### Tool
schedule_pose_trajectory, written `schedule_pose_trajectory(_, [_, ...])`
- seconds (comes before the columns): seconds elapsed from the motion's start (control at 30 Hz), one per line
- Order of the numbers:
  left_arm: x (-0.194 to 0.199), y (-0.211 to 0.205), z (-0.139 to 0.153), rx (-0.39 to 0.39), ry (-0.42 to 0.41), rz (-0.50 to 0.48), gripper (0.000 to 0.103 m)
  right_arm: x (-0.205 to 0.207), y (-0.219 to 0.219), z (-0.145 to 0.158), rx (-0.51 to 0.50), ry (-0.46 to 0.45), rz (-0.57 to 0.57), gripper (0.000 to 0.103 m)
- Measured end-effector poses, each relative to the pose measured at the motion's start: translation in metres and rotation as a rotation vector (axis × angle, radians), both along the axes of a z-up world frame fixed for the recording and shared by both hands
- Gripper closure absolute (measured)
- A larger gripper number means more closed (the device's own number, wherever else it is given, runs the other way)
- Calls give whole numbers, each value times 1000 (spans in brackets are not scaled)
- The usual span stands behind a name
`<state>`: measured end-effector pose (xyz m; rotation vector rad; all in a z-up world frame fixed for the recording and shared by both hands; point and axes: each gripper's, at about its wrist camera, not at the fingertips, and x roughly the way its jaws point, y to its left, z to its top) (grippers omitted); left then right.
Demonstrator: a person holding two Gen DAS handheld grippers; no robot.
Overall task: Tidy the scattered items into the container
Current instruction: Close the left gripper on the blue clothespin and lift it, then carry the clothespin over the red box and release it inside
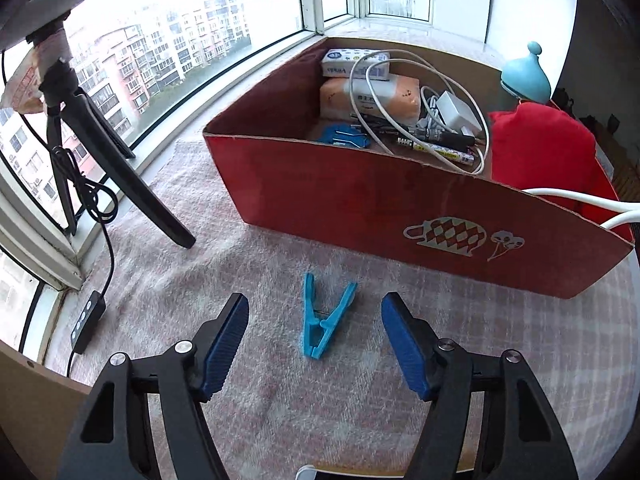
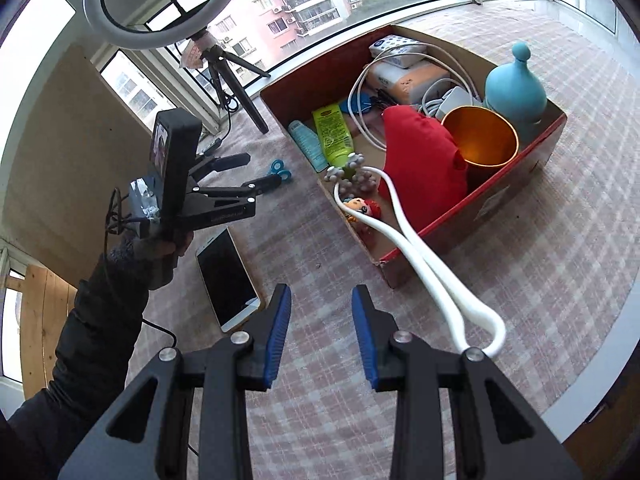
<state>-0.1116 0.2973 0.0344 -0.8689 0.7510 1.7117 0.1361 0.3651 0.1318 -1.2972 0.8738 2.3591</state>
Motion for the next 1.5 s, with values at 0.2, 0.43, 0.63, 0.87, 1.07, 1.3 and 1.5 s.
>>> schedule_pose_trajectory(0.2, [2, 15, -14, -58, -2, -14, 59, 8, 8, -2, -38, 1, -29, 72])
schedule_pose_trajectory(0.43, [-9, 10, -16, -61, -98, 3, 75, 17, 13, 0, -52, 16, -62, 72])
schedule_pose_trajectory(0.63, [-7, -7, -4, -45, -145, 32, 75, 25, 12, 6, -60, 46, -37, 72])
schedule_pose_trajectory(0.87, [27, -33, 59, 27, -137, 79, 75, 50, 20, 32, -61, 147, 19, 72])
schedule_pose_trajectory(1.07, [60, -33, 111, 96, -153, 115, 75, 79, 38, 54, -73, 238, 59, 72])
schedule_pose_trajectory(1.3, [99, 14, 114, 118, -196, 139, 75, 109, 86, 57, -71, 263, 39, 72])
schedule_pose_trajectory(1.5, [101, 45, 100, 202, -336, 236, 75, 130, 139, 61, -48, 257, 15, 72])
